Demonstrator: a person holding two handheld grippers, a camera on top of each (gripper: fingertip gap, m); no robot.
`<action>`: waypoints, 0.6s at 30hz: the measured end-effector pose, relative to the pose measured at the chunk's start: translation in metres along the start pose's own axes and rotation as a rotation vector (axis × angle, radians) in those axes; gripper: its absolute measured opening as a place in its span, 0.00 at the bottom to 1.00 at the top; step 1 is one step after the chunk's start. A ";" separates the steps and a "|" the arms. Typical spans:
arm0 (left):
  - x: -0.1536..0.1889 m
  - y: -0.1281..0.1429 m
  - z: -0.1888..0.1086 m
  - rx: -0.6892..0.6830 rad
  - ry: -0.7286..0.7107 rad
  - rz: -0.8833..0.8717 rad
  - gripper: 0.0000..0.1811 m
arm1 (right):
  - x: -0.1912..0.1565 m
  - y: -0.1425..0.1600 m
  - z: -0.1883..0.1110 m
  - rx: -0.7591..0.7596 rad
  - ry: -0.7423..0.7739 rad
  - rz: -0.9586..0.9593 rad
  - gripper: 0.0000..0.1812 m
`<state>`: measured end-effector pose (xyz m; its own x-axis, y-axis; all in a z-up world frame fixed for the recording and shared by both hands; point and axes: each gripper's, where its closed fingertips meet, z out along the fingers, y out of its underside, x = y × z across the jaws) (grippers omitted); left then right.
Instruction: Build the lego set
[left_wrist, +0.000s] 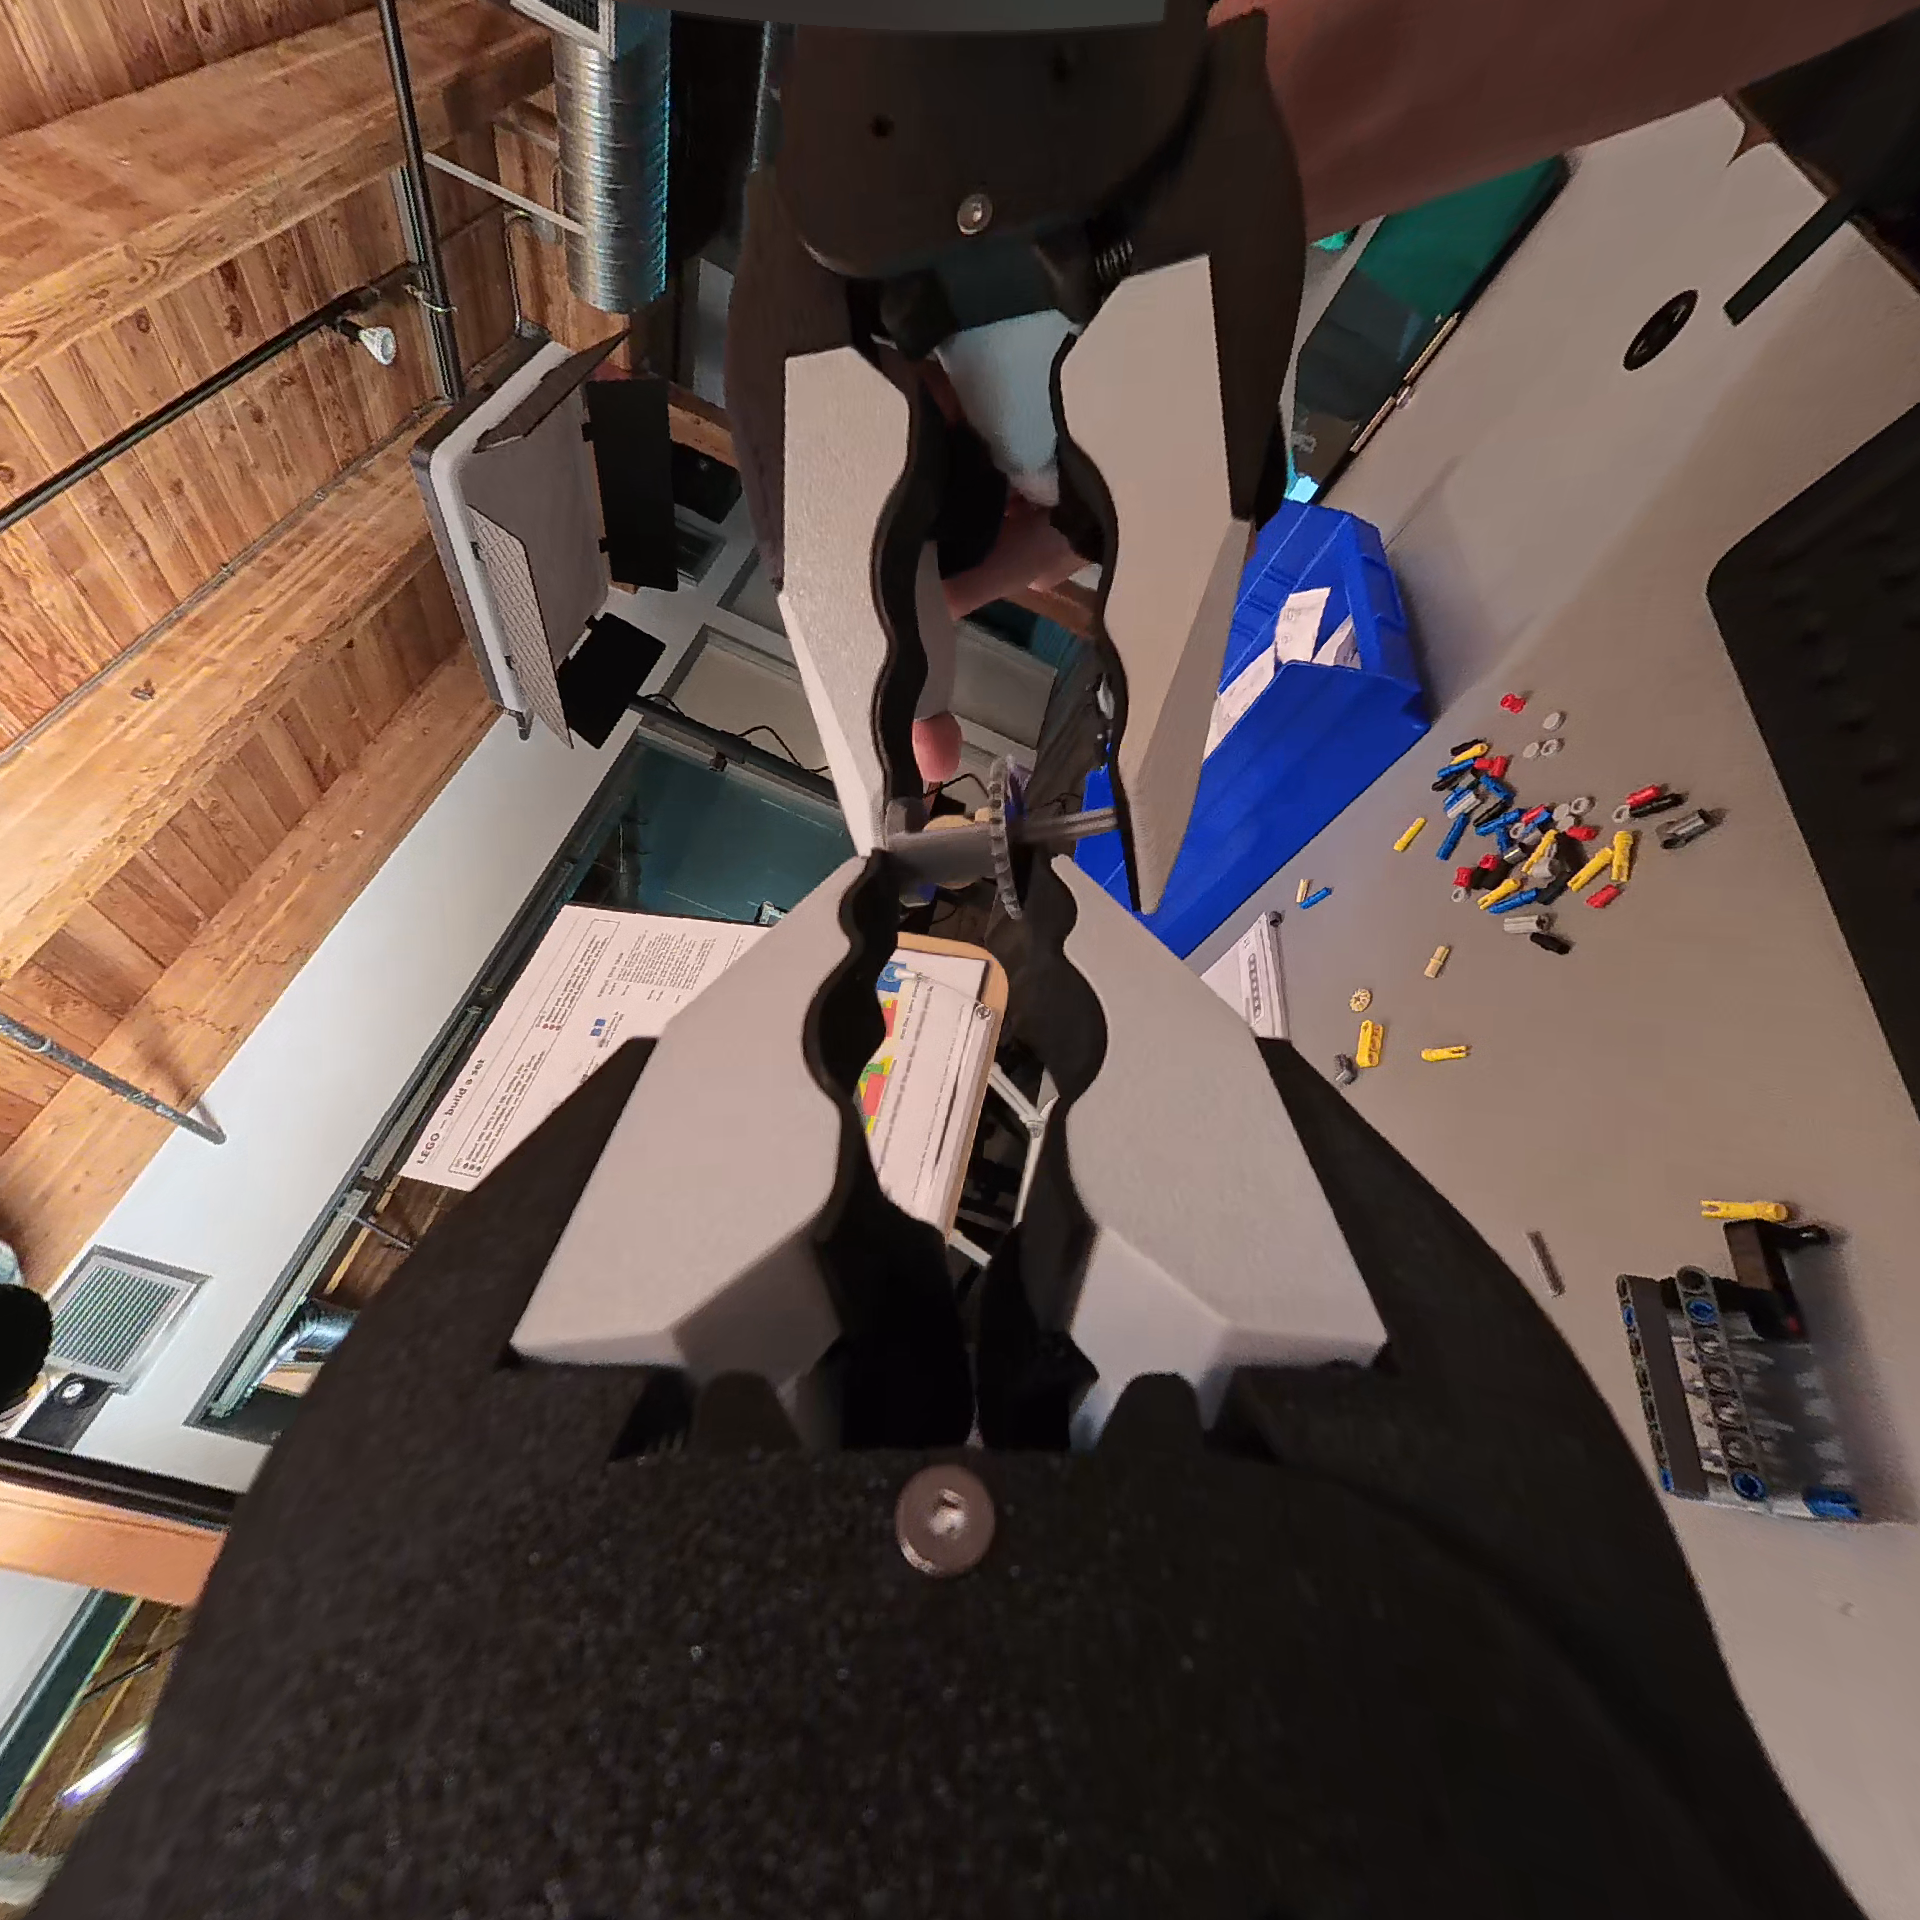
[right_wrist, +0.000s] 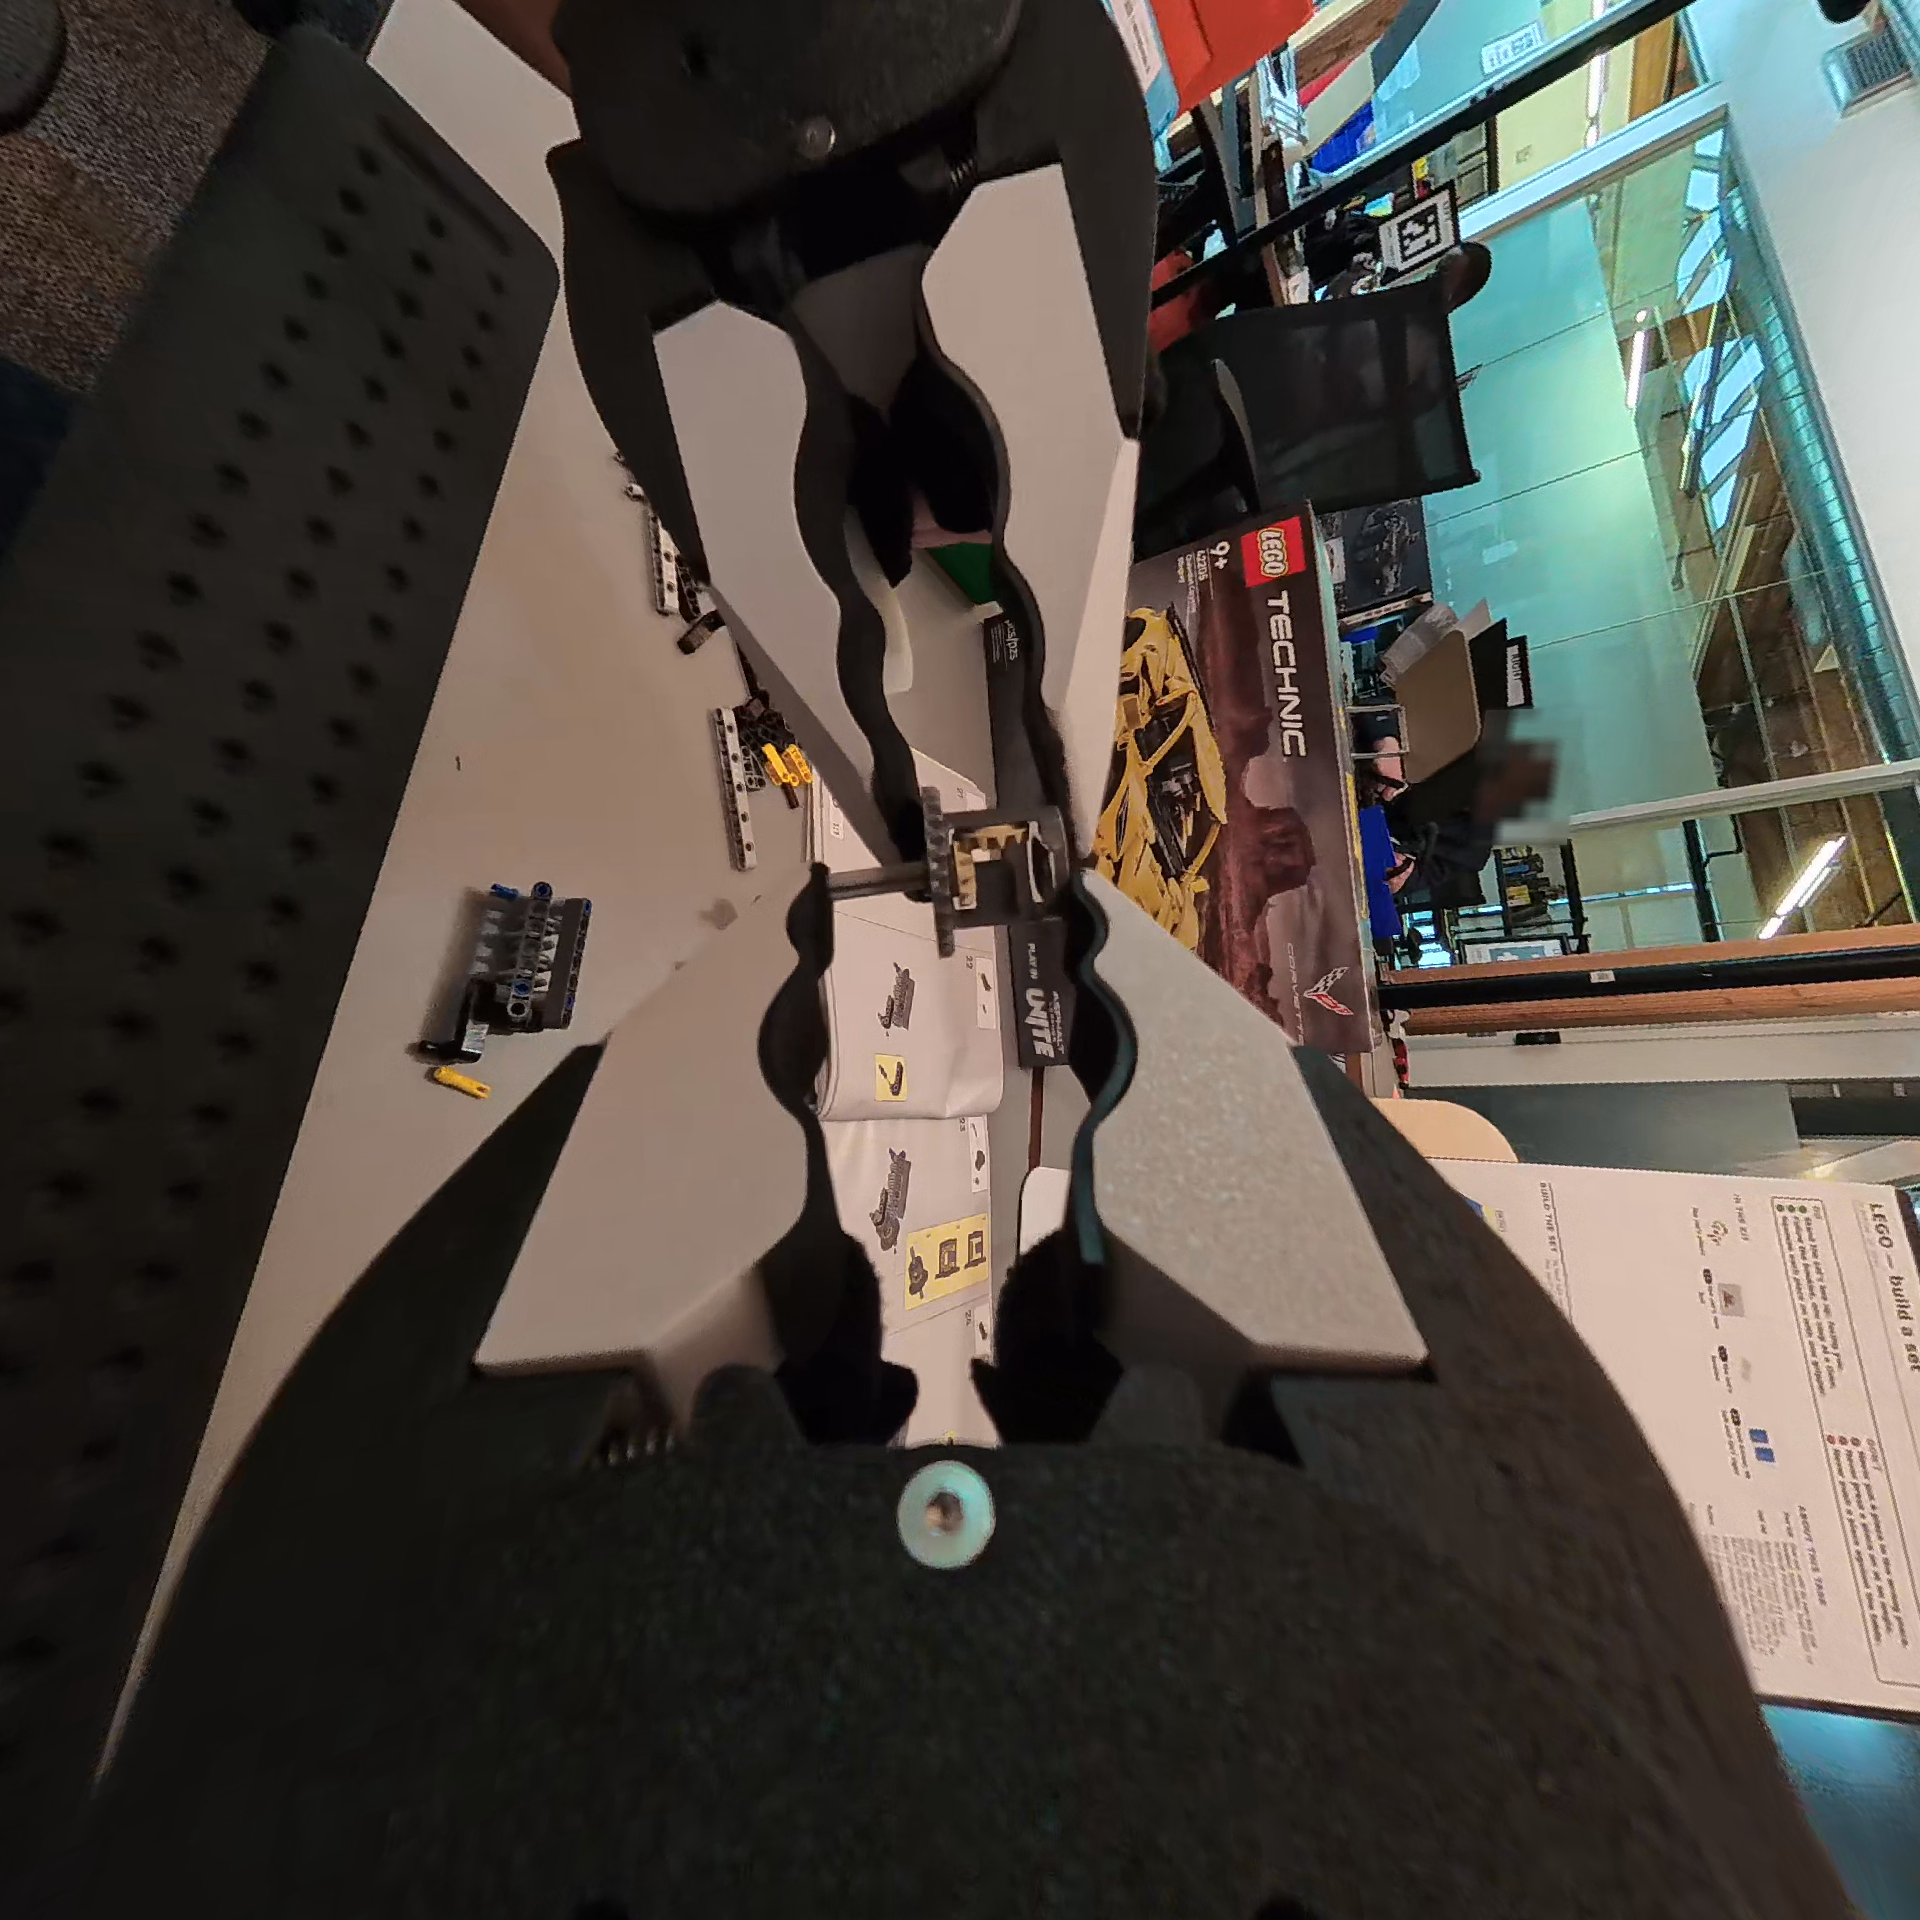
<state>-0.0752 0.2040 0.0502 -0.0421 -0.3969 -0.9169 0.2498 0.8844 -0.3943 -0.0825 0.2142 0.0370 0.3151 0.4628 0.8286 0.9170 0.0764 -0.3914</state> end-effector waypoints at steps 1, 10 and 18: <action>0.000 0.001 0.000 -0.006 -0.004 0.010 0.12 | 0.001 0.001 0.000 -0.004 0.003 -0.004 0.24; 0.000 0.003 0.001 -0.027 -0.031 0.031 0.12 | 0.003 0.003 0.002 -0.015 0.048 -0.039 0.23; -0.011 0.009 -0.001 -0.010 -0.035 -0.094 0.12 | 0.015 -0.004 0.002 0.052 0.113 0.089 0.24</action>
<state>-0.0737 0.2168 0.0566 -0.0312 -0.4866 -0.8730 0.2366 0.8450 -0.4795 -0.0815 0.2225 0.0501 0.4229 0.3676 0.8283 0.8712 0.0864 -0.4832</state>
